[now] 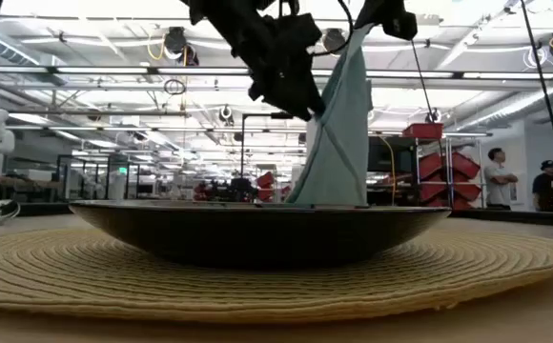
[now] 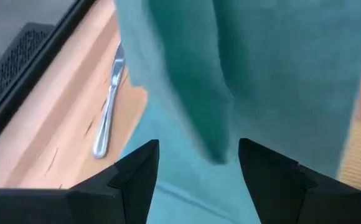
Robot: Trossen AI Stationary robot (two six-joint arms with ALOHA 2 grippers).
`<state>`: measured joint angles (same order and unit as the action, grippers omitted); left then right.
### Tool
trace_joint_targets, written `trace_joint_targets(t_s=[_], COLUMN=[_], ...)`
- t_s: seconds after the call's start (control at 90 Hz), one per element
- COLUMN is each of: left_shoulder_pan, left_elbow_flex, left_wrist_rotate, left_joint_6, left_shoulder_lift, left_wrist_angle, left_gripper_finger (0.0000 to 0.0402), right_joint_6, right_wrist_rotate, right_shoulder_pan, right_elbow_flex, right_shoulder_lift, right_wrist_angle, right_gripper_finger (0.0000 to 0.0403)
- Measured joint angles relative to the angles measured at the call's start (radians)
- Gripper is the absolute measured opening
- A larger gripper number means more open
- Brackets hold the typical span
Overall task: Set table place
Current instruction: Fold the blue napkin
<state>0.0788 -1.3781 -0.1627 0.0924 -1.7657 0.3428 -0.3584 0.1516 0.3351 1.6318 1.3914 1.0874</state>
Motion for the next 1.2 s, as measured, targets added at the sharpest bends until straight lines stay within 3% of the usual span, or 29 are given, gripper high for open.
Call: trace_joint_targets(t_s=[0.656, 1.2], left_shoulder_pan=[0.002, 0.003], left_elbow_flex=[-0.001, -0.001], left_wrist_rotate=[-0.012, -0.148], left_joint_6=[0.032, -0.003], left_shoulder_lift=[-0.079, -0.074], left_wrist_angle=[-0.029, -0.074], left_gripper_finger=[0.0206, 0.0206], right_joint_6=[-0.007, -0.004], right_wrist_rotate=[0.001, 0.002], right_shoulder_pan=[0.000, 0.000], right_elbow_flex=[0.000, 0.000], right_shoulder_lift=[0.000, 0.000], right_wrist_angle=[0.002, 0.017], right_gripper_finger=[0.0000, 0.0000])
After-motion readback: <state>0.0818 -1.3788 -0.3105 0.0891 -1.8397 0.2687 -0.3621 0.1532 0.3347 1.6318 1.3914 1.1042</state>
